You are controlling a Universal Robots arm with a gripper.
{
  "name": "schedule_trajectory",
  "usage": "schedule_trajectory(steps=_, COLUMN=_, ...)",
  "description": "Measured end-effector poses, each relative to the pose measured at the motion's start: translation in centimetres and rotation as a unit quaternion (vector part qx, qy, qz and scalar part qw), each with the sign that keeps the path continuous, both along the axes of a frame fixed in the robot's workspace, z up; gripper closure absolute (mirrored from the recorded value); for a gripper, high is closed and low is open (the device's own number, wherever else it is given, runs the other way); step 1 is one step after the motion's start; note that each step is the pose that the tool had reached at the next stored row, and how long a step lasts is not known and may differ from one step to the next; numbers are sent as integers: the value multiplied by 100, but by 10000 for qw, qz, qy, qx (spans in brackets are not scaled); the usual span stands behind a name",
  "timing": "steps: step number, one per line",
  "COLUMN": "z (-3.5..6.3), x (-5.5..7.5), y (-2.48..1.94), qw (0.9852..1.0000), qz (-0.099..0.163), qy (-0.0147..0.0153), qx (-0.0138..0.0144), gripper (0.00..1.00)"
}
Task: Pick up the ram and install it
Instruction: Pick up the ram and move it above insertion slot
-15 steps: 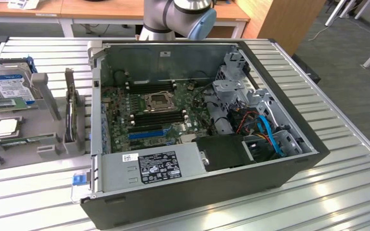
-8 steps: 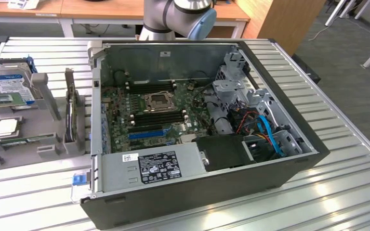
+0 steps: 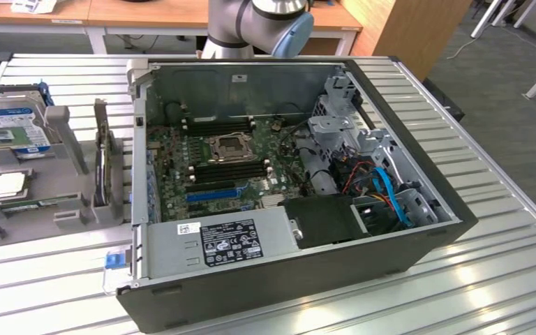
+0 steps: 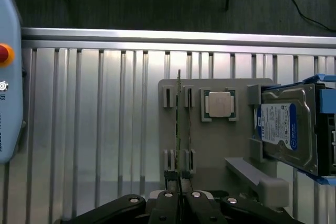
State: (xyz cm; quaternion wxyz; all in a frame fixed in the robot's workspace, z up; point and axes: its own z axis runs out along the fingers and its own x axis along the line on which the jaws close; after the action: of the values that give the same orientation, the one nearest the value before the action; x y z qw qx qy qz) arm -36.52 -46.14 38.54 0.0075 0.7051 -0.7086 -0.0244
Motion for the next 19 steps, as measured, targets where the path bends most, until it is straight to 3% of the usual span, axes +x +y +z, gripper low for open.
schedule_trajectory(steps=19, z=176, x=0, y=0, qw=10000, qz=-91, qy=-1, qx=1, gripper=88)
